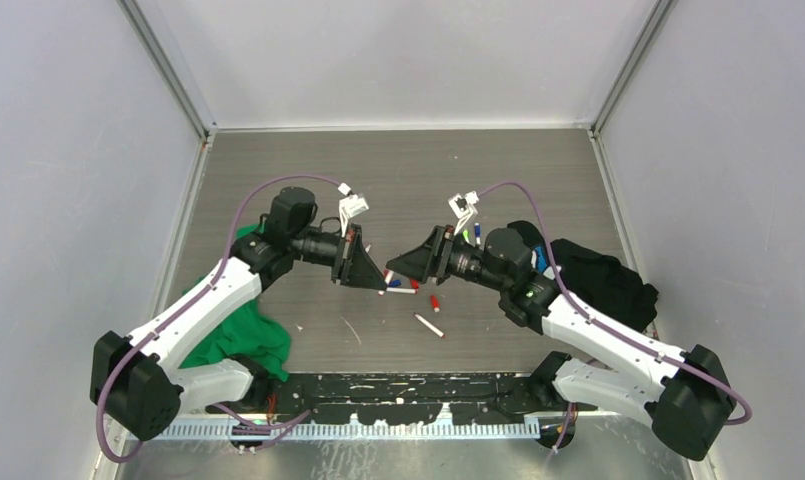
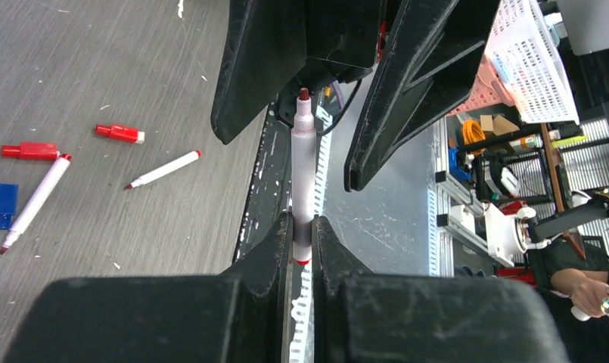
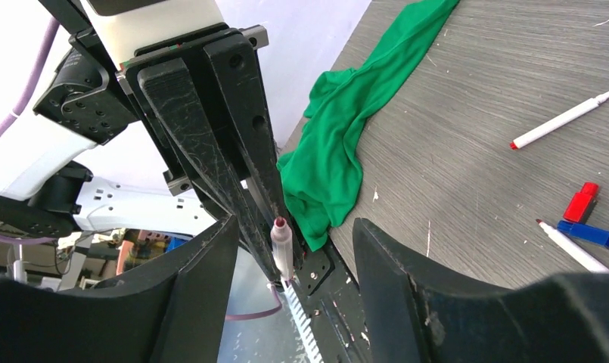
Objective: Insert the pens into the pen caps
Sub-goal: Adjust the pen, then adjust the pen cap at the center of the board.
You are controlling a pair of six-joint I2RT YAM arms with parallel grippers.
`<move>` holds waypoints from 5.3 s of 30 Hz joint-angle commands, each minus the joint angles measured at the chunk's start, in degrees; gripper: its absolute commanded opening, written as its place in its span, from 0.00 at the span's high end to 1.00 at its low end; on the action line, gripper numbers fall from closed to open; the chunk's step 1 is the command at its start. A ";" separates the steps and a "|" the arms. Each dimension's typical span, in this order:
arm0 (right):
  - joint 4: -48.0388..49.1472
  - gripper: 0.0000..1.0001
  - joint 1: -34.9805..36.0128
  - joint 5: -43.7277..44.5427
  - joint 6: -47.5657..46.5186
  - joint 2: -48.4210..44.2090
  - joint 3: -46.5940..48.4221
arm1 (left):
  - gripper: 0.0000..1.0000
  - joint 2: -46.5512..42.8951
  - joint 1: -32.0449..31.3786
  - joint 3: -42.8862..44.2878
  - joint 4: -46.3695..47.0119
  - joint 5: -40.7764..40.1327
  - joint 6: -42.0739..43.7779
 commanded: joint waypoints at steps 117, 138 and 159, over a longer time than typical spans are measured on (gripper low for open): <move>-43.37 0.39 9.06 46.53 -11.35 26.80 9.79 | 1.00 -6.21 6.99 4.13 -14.63 -49.27 6.19; -47.00 0.39 5.28 46.92 -12.95 25.86 9.49 | 1.00 -7.06 7.04 4.12 -14.87 -49.94 6.61; -48.99 0.36 1.70 46.48 -14.44 24.22 8.07 | 1.00 -6.68 7.03 4.18 -14.89 -50.03 6.58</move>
